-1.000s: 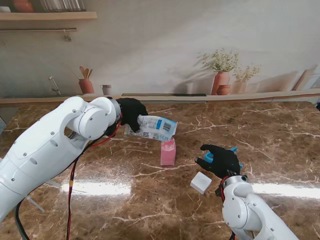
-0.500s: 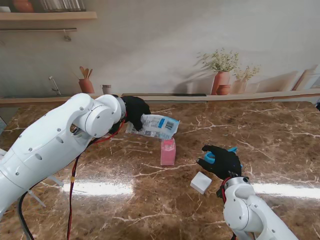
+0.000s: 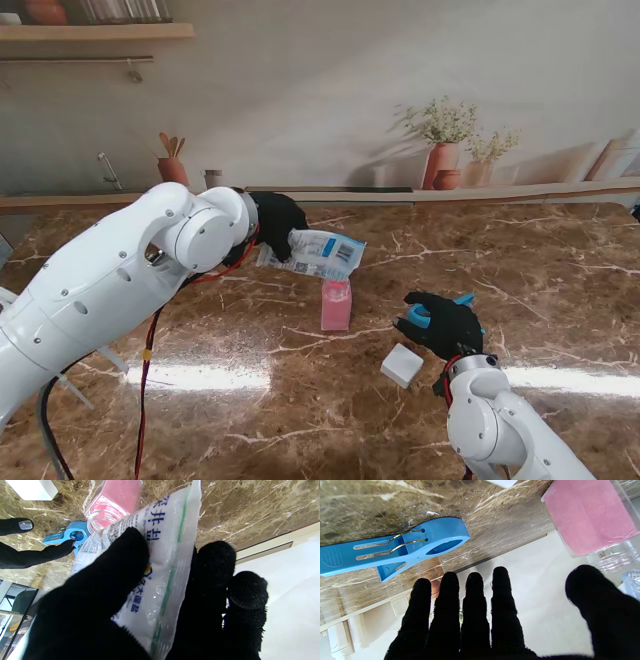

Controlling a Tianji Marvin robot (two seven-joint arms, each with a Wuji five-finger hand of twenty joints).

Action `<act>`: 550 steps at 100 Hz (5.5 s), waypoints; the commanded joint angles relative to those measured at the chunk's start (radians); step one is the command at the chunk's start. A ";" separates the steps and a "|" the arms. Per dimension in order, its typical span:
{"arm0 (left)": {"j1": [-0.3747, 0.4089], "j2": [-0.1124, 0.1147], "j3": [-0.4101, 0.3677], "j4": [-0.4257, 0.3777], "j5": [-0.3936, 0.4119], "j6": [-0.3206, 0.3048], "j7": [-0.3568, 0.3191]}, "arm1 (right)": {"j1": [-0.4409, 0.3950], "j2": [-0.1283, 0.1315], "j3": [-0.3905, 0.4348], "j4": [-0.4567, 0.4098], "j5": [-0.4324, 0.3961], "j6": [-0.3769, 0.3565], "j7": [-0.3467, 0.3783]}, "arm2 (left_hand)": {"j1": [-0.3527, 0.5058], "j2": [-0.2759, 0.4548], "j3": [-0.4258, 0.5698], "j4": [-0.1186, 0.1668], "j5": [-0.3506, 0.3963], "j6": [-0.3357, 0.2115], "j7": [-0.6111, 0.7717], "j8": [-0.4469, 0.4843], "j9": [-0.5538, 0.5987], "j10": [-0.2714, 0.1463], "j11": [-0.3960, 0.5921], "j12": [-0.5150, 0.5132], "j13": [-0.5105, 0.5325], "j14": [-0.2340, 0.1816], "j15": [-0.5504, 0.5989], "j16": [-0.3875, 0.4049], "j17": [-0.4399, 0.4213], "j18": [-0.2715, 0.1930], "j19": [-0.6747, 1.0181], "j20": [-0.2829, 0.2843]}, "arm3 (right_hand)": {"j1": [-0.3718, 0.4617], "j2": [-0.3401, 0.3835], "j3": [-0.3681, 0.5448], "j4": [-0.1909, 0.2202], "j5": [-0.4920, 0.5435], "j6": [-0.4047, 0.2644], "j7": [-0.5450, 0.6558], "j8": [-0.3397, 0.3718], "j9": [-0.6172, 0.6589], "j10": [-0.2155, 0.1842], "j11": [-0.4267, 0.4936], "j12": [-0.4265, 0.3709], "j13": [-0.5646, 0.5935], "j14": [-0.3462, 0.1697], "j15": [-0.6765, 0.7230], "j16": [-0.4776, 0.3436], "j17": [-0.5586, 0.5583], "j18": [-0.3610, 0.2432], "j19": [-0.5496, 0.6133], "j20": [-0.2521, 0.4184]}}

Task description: Fill the seasoning bottle

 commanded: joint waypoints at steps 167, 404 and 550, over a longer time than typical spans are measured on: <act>0.115 0.002 -0.107 0.004 0.024 -0.064 0.045 | -0.010 0.000 -0.005 -0.018 -0.005 0.023 0.030 | 0.080 0.320 -0.127 0.079 -0.057 -0.300 0.222 0.283 0.024 -0.131 0.182 0.020 0.034 -0.012 0.016 0.044 -0.033 -0.011 0.058 0.041 | -0.008 0.011 0.018 0.012 -0.002 -0.025 0.016 -0.015 -0.013 0.004 0.011 -0.003 -0.024 0.005 0.013 0.006 -0.008 0.006 0.003 -0.001; 0.635 -0.199 -0.240 0.221 -0.574 -0.486 0.840 | 0.121 -0.039 -0.174 -0.245 0.025 -0.073 -0.106 | -0.165 0.041 0.096 0.169 -0.165 -0.144 -0.165 -0.292 -0.421 -0.167 -0.226 -0.396 -0.649 -0.035 -0.577 -0.145 -0.706 -0.064 -0.545 0.020 | 0.544 -0.379 0.643 -0.152 0.562 -0.258 0.660 0.506 0.755 -0.128 0.745 0.835 0.728 -0.176 1.364 0.704 0.643 0.113 1.130 0.386; 0.688 -0.105 -0.290 0.299 -0.676 -0.431 0.474 | 0.187 -0.007 -0.384 0.063 0.132 -0.015 0.114 | 0.032 0.049 -0.023 0.157 0.005 -0.193 0.113 -0.306 0.055 -0.107 -0.317 -0.151 -0.234 0.034 -0.258 -0.016 -0.396 0.036 -0.167 0.147 | 0.529 -0.352 0.616 -0.148 0.524 -0.260 0.640 0.490 0.740 -0.115 0.816 0.756 0.727 -0.160 1.358 0.658 0.610 0.084 1.130 0.379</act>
